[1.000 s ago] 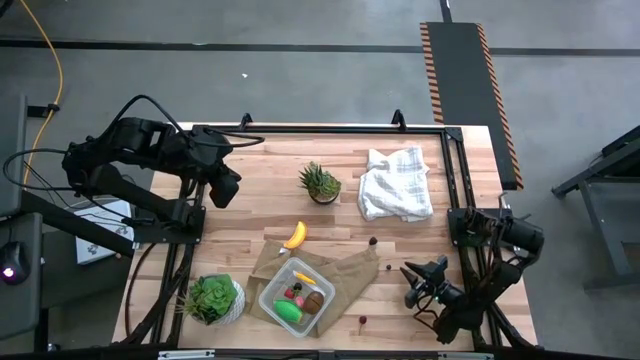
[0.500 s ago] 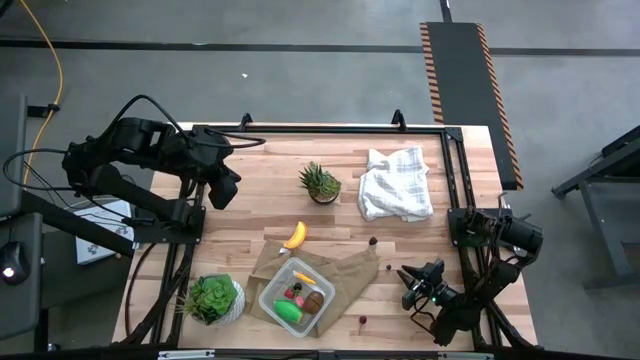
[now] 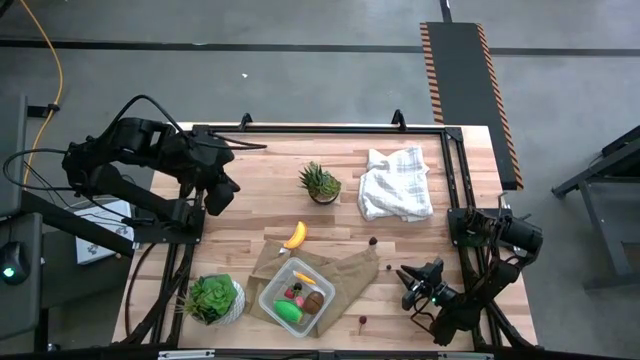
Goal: Pick and placing Produce into tupperware
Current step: Put the blueberry into the container
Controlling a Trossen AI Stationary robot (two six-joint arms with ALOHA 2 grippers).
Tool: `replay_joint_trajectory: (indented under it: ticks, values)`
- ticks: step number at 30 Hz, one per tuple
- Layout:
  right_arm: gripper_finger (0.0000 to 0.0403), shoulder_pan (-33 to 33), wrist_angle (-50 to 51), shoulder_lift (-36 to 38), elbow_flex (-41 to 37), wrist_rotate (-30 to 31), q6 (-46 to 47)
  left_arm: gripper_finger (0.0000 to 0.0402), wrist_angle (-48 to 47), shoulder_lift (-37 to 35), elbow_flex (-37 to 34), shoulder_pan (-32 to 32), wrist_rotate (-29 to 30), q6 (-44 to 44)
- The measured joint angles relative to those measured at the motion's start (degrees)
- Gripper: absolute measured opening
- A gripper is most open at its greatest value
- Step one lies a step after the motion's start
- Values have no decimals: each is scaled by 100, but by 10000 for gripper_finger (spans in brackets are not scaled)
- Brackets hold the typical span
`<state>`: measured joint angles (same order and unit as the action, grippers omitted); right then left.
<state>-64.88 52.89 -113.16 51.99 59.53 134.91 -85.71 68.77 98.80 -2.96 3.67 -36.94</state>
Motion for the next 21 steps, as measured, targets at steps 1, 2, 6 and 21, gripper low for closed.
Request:
replay_joint_trajectory:
  ticks: [1,2,6,21]
  values:
    - [94,0,2,0,0,-2,-8,3,0,0,0,-2,-96,-45]
    - [94,0,6,0,0,2,-24,3,0,0,0,0,-174,-81]
    - [94,13,17,0,0,33,-144,3,0,0,0,0,-322,-101]
    - [137,231,-47,-2,1,42,-520,3,-178,0,0,-2,-304,275]
